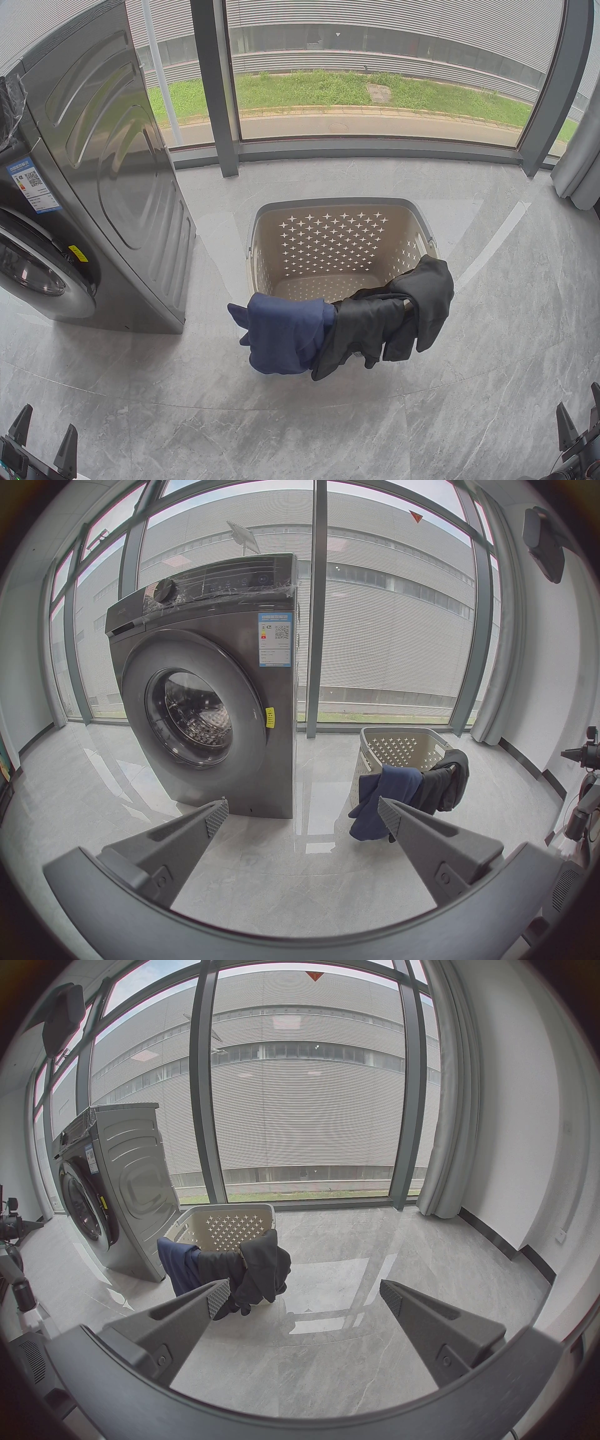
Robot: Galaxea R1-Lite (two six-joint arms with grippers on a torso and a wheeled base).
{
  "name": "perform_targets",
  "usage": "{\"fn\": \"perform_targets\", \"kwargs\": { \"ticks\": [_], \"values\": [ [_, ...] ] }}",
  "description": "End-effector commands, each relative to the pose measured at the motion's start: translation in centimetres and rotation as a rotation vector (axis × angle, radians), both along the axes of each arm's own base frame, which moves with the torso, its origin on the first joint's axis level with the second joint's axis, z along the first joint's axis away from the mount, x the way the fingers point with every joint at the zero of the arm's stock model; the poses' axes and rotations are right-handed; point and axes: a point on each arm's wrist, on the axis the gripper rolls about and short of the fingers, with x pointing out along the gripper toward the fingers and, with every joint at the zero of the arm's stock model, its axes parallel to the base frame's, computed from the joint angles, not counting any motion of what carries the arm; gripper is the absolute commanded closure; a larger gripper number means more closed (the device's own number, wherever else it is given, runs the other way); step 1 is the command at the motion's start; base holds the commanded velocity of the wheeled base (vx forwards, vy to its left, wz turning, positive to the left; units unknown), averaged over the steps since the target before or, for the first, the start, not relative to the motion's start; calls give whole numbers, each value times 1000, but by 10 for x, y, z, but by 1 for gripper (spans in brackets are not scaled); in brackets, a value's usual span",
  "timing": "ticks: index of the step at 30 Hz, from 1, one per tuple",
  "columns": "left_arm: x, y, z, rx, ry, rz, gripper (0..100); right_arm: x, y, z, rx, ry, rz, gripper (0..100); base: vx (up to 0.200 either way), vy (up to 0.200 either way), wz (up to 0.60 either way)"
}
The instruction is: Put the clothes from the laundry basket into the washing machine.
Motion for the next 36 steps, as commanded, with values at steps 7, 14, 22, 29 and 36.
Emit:
{"fn": "perform_targets", "kwargs": {
  "ticks": [7,14,22,29,36],
  "values": [
    [0,0,-4,-1,-3,1,0,1,0,-5,0,17,-1,0,86,0,0],
    [0,0,-4,-1,-3,1,0,1,0,-5,0,17,-1,0,200,0,0],
    [0,0,-4,-1,-3,1,0,1,0,-5,0,17,-1,0,200,0,0],
    [0,0,-4,-1,-3,1,0,1,0,-5,0,17,-1,0,86,0,0],
    [0,0,-4,-1,-3,1,0,1,0,-5,0,17,-1,0,0,-143,0]
  ]
}}
